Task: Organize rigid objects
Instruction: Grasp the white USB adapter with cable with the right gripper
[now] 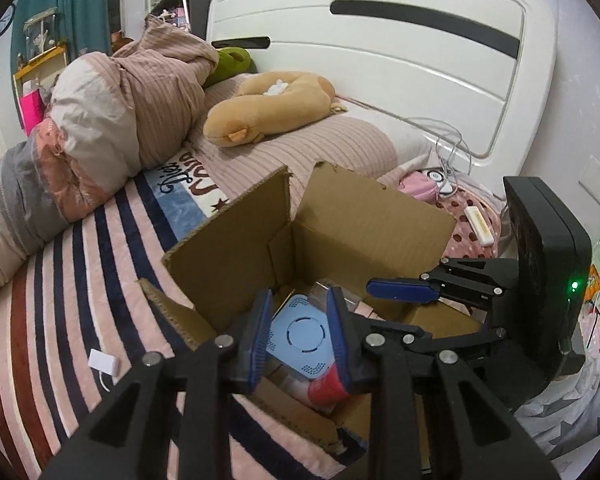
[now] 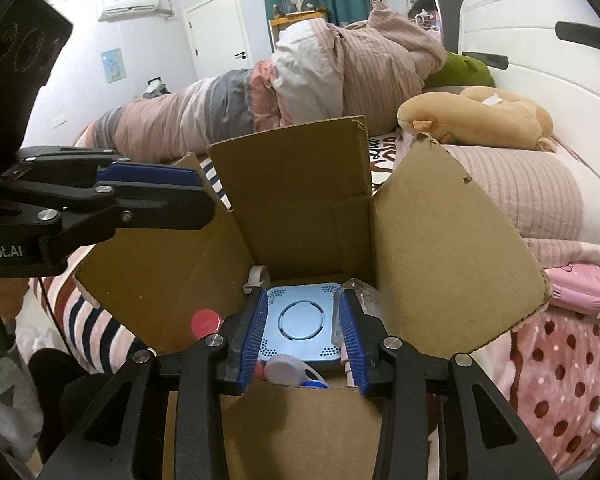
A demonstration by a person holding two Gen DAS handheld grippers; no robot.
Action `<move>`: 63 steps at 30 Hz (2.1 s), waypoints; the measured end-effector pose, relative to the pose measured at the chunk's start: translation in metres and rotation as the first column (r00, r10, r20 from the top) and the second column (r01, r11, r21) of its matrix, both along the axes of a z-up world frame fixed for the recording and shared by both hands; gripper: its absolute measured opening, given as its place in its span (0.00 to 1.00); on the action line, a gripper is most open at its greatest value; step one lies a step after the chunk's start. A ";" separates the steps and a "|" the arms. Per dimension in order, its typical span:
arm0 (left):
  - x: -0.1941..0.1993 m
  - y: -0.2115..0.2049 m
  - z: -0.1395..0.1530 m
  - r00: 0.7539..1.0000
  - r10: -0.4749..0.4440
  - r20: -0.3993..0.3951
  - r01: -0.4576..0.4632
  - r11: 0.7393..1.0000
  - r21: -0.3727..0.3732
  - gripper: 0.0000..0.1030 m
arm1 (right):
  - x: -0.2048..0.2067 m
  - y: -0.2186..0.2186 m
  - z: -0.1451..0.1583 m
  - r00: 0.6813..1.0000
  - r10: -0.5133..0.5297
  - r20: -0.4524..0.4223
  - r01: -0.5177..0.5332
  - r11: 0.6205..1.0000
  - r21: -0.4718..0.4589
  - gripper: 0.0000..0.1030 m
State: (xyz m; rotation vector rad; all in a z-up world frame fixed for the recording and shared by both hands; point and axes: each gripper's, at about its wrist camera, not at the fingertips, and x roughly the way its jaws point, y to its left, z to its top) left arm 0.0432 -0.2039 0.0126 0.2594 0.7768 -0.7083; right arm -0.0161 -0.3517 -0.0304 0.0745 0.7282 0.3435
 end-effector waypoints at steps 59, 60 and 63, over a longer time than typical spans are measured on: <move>0.058 0.294 -0.129 0.893 0.407 -0.191 -0.433 0.894 -0.119 0.60 | 0.066 0.257 -0.081 0.901 0.373 -0.224 -0.419 0.881 -0.219 0.28; 0.058 0.293 -0.128 0.895 0.405 -0.190 -0.430 0.895 -0.117 0.60 | 0.067 0.256 -0.080 0.910 0.359 -0.206 -0.402 0.885 -0.233 0.41; 0.057 0.293 -0.128 0.896 0.403 -0.187 -0.428 0.896 -0.117 0.60 | 0.085 0.255 -0.083 0.923 0.336 -0.188 -0.369 0.911 -0.184 0.63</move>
